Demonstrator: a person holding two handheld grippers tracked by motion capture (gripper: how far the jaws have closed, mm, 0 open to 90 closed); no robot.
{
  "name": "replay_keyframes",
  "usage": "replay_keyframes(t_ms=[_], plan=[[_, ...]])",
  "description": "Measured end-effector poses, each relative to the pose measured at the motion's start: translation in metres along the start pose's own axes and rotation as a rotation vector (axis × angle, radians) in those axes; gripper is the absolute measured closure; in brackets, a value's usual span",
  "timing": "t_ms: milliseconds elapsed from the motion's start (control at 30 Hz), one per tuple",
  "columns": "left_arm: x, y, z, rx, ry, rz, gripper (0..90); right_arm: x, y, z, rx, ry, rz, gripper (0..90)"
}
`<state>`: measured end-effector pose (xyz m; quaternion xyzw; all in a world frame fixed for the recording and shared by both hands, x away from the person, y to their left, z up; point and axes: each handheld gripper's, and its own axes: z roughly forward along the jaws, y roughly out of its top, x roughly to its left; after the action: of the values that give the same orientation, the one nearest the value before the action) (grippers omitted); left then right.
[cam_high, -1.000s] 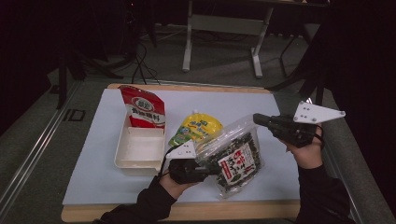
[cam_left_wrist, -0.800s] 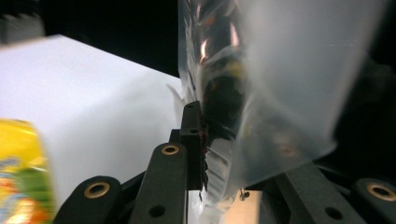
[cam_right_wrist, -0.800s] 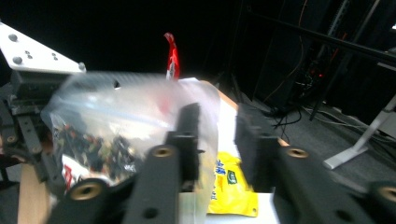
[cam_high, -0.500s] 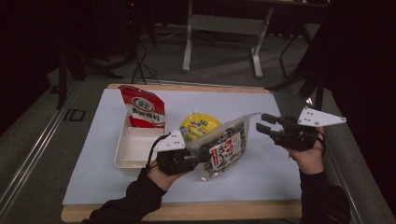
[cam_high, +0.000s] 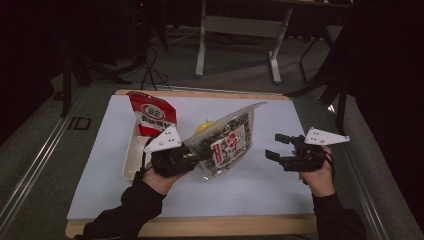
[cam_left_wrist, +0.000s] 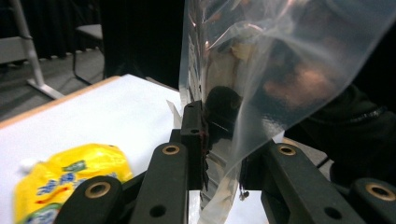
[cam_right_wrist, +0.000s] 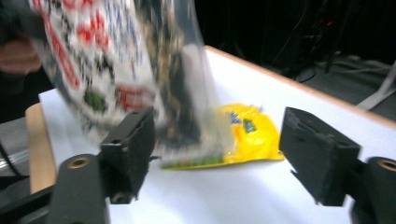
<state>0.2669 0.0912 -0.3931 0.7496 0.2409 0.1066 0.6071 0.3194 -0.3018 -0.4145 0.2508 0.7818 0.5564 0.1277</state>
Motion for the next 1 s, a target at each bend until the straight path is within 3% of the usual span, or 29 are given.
replay_keyframes(t_ms=[167, 233, 533, 867, 1000], plan=[[0.008, 0.007, -0.016, -0.012, 0.038, 0.0, 78.2, 0.0, -0.012, 0.006, 0.005, 0.046, 0.026, 18.1], [0.01, 0.009, -0.022, -0.017, 0.059, 0.001, 78.2, 0.001, -0.015, 0.007, 0.009, 0.058, 0.015, 14.8], [0.02, 0.016, -0.049, -0.014, 0.119, 0.022, 78.2, -0.001, -0.024, 0.01, 0.008, 0.031, 0.022, 15.5], [0.042, 0.014, -0.092, 0.006, 0.225, -0.001, 78.2, -0.003, -0.032, 0.014, 0.01, 0.033, 0.033, 15.5], [0.048, 0.01, -0.108, 0.037, 0.253, -0.002, 78.2, -0.003, -0.033, 0.015, 0.01, 0.033, 0.034, 15.6]])
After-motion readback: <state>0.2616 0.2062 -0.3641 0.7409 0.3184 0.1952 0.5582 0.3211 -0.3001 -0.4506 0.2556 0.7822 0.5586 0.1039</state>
